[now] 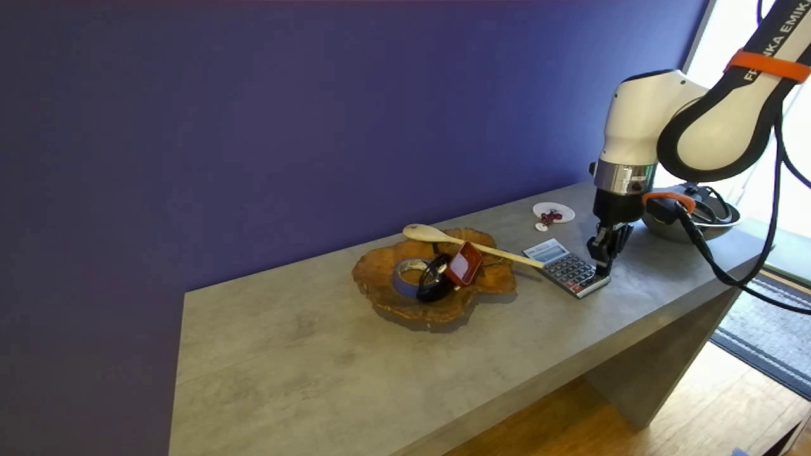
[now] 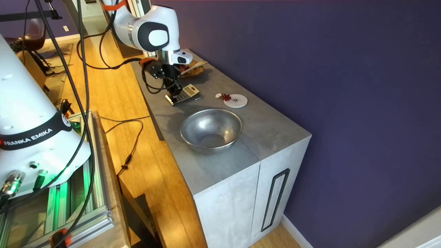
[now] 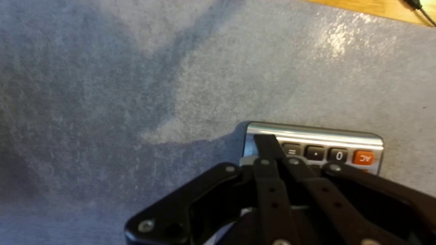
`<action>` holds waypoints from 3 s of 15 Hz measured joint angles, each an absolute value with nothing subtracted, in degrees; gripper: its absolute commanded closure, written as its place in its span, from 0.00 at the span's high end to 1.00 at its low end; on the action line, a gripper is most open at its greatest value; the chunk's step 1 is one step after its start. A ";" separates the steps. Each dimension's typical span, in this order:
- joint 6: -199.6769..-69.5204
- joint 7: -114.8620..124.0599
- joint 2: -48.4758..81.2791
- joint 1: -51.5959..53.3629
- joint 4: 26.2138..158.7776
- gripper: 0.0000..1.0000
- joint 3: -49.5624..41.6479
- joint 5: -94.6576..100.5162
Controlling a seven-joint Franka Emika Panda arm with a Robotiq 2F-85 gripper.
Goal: Press the buttons on the calculator
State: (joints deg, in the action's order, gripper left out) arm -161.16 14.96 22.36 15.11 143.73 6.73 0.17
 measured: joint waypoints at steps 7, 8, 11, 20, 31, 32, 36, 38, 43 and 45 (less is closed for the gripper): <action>-161.05 14.99 20.98 15.61 143.96 0.00 6.11 0.32; -160.91 14.99 20.23 15.85 144.08 0.00 5.97 0.35; -159.62 14.89 17.92 16.18 144.44 0.00 6.47 0.35; -155.98 12.76 17.07 16.04 143.82 0.00 11.31 -0.26; -153.12 12.59 21.73 16.21 138.34 0.00 11.17 0.20; -152.78 12.58 22.35 16.21 137.73 0.00 11.17 0.20; -152.19 12.58 24.40 16.21 135.88 0.00 11.09 0.20; -152.12 12.58 25.23 16.23 135.21 0.00 10.87 0.21; -151.39 12.59 26.30 16.72 134.25 0.00 9.44 0.56; -151.04 12.59 26.37 16.73 134.04 0.00 9.32 0.60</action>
State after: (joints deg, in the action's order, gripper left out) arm -151.04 12.59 26.37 16.73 134.04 9.32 0.60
